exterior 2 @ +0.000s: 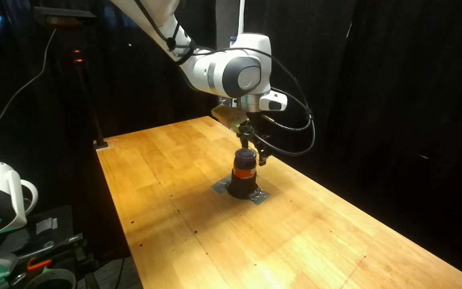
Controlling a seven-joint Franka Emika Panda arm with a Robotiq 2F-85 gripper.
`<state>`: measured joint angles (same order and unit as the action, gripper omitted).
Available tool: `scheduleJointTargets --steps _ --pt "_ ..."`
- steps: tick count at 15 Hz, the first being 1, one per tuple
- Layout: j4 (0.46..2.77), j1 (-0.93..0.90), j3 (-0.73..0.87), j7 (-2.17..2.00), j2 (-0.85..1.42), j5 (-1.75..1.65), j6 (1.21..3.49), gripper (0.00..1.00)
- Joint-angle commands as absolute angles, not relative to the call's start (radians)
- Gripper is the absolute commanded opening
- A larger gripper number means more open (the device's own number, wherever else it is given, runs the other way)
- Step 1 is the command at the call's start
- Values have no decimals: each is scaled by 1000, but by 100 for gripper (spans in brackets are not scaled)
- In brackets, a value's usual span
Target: Put the rubber bung around the neck of the brown bottle
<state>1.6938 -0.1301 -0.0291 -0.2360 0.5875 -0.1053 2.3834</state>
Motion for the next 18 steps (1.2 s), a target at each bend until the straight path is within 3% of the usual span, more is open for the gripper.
scheduleJointTargets --steps 1,5,13,18 --pt "1662 -115 -51 -129 604 -67 2303 100" --pt "1695 -107 -58 -62 569 -53 2221 100" --pt "1693 -122 -38 -89 616 -69 2460 100" --pt "1700 -120 -33 -88 629 -71 2472 100"
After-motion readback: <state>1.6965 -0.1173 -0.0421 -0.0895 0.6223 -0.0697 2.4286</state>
